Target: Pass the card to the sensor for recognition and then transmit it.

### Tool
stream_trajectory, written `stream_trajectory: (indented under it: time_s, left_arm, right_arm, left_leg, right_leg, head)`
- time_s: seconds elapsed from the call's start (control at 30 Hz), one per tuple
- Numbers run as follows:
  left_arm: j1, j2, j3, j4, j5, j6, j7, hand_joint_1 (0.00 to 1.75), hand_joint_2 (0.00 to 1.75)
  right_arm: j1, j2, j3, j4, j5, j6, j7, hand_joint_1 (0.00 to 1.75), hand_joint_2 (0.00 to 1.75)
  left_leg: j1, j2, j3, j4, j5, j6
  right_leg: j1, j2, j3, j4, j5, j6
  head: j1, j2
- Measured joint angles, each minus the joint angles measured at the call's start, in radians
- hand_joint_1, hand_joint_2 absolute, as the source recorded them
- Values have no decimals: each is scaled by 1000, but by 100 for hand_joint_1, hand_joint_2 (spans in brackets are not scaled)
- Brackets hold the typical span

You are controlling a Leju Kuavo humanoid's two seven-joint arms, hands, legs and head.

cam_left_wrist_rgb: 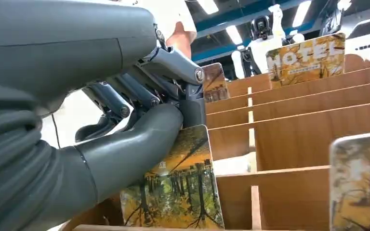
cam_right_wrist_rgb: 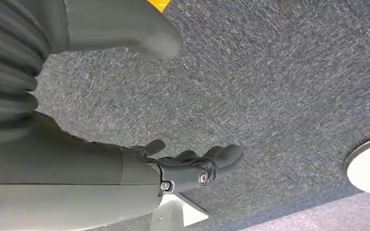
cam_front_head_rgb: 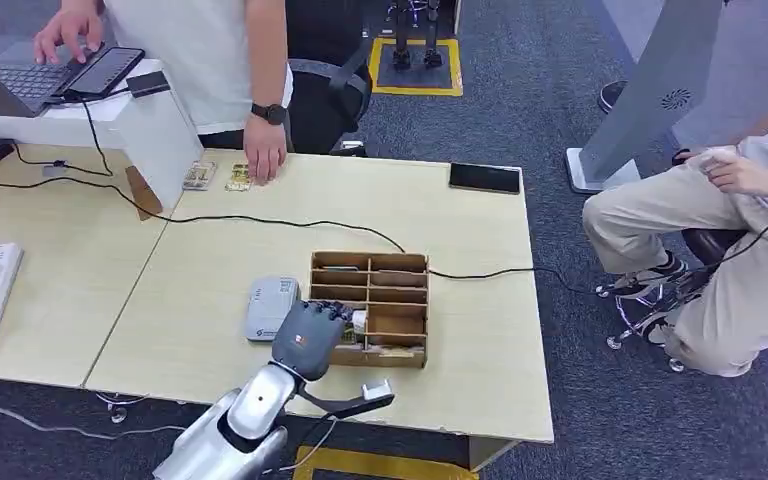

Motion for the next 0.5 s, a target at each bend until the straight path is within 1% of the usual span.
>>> stream_trajectory:
  time_s: [0.1, 0.23, 0.3, 0.43, 0.5]
  left_arm:
    - [4, 0, 3, 0, 2, 10, -3, 175, 175]
    - [20, -5, 23, 0, 7, 66, -12, 175, 175]
    - [36, -11, 39, -5, 25, 116, -22, 175, 175]
    - [65, -39, 84, -42, 99, 247, -53, 175, 175]
    - [77, -56, 107, -66, 127, 292, -67, 175, 175]
  right_arm:
    - [0, 0, 4, 0, 0, 0, 0, 0, 175]
    - [0, 0, 5, 2, 0, 0, -5, 0, 175]
    - [0, -1, 5, 4, 1, 0, -8, 0, 175]
    - [0, -2, 4, 6, 39, 0, -11, 0, 175]
    - [-1, -2, 1, 6, 62, 0, -12, 0, 175]
  left_leg:
    - [0, 0, 0, 0, 0, 0]
    - [0, 0, 0, 0, 0, 0]
    - [0, 0, 0, 0, 0, 0]
    - [0, 0, 0, 0, 0, 0]
    - [0, 0, -1, 0, 0, 0]
  right_leg:
    - [0, 0, 0, 0, 0, 0]
    - [0, 0, 0, 0, 0, 0]
    - [0, 0, 0, 0, 0, 0]
    - [0, 0, 0, 0, 0, 0]
    - [0, 0, 0, 0, 0, 0]
  head:
    - [0, 0]
    - [0, 0]
    - [0, 0]
    - [0, 0]
    - [0, 0]
